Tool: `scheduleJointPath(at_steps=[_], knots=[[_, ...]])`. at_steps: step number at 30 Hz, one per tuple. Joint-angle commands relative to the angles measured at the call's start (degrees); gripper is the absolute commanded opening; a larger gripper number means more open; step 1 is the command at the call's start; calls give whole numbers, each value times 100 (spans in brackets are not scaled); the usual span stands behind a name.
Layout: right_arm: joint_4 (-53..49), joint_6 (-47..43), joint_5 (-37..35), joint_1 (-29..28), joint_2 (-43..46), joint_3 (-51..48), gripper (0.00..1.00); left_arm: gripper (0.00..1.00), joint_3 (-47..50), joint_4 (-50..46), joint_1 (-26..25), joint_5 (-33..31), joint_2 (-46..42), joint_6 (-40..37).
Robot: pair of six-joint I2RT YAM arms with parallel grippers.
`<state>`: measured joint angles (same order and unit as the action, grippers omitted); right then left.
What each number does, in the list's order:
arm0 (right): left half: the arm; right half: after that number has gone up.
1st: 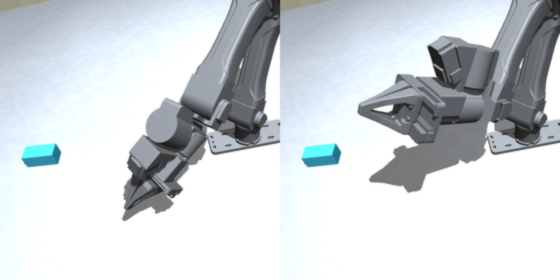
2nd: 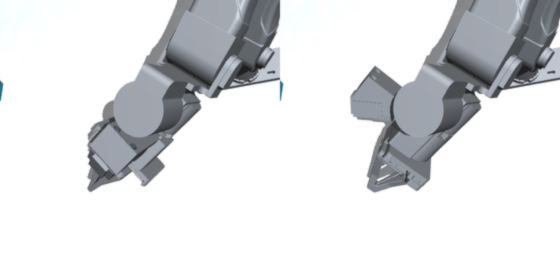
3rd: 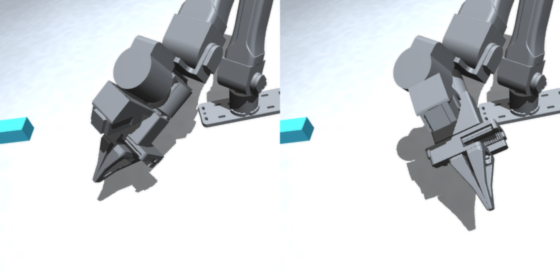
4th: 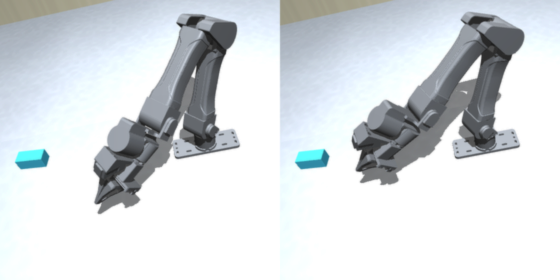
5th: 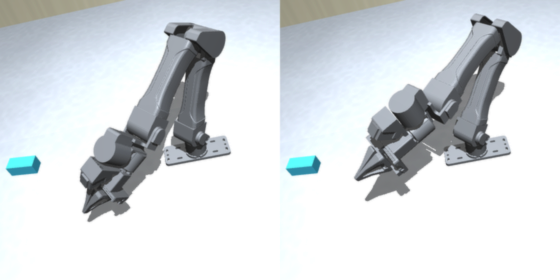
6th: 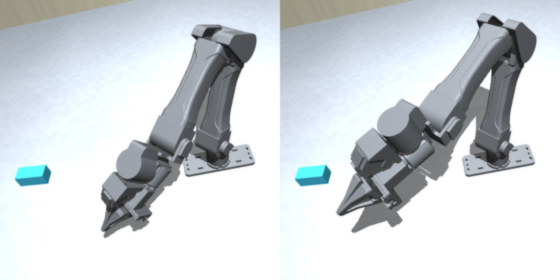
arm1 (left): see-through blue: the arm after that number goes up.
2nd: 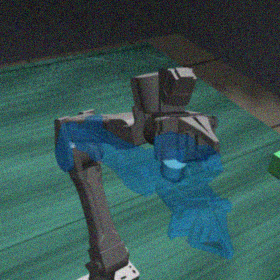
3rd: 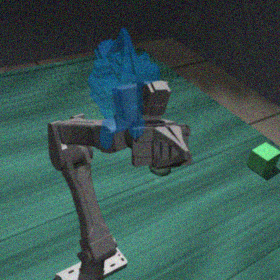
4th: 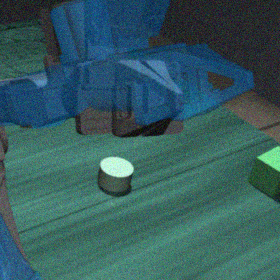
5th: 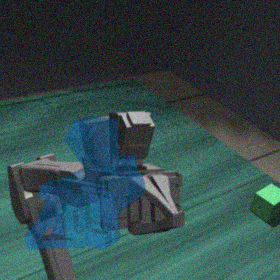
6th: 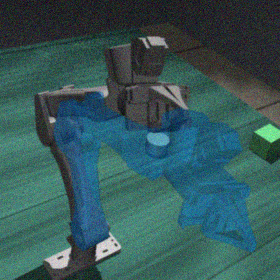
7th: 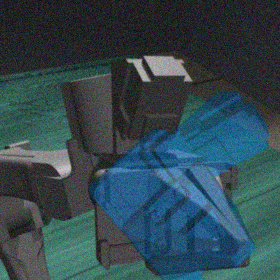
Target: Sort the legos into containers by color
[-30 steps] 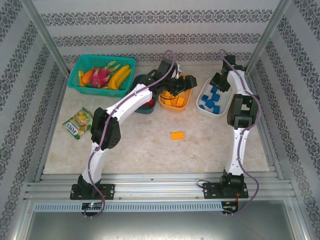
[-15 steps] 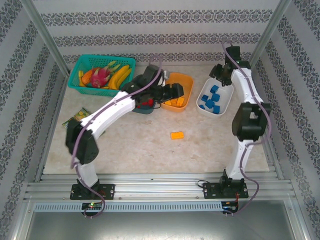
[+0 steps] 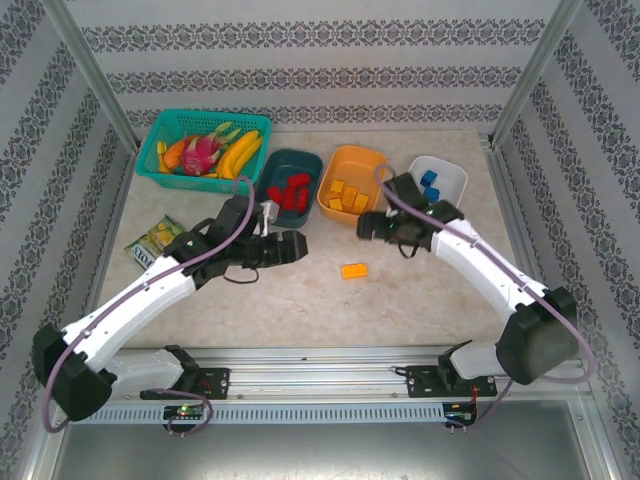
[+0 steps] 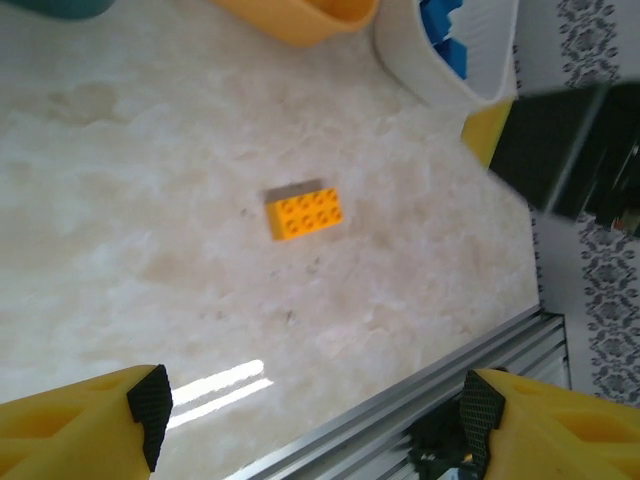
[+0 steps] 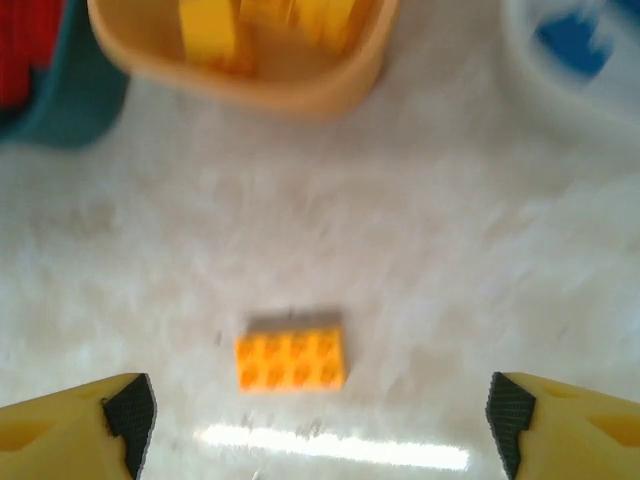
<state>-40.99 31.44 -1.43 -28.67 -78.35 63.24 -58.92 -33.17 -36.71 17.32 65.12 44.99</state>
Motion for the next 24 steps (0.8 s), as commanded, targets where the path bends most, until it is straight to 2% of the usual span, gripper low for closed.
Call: scheduleJointPath(at_steps=[1,5,9,19,24], knots=[[-206,579,-561,-579,107,-434,98,79,415,-243,-46,-146,-449,92],[-38,771,-651,-1058,-304,-600,98,79,744,-260,-47,-152,-770,228],[185,734,-577,-1198,-899,-535,98,79,939,-260,-47,-209,-952,309],[307,421,-713,-1092,-2053,-45,98,79,933,-343,-47,-289,-1063,371],[347,313,-664,-1014,-2431,189,94,79,936,-315,-47,-296,-1081,426]])
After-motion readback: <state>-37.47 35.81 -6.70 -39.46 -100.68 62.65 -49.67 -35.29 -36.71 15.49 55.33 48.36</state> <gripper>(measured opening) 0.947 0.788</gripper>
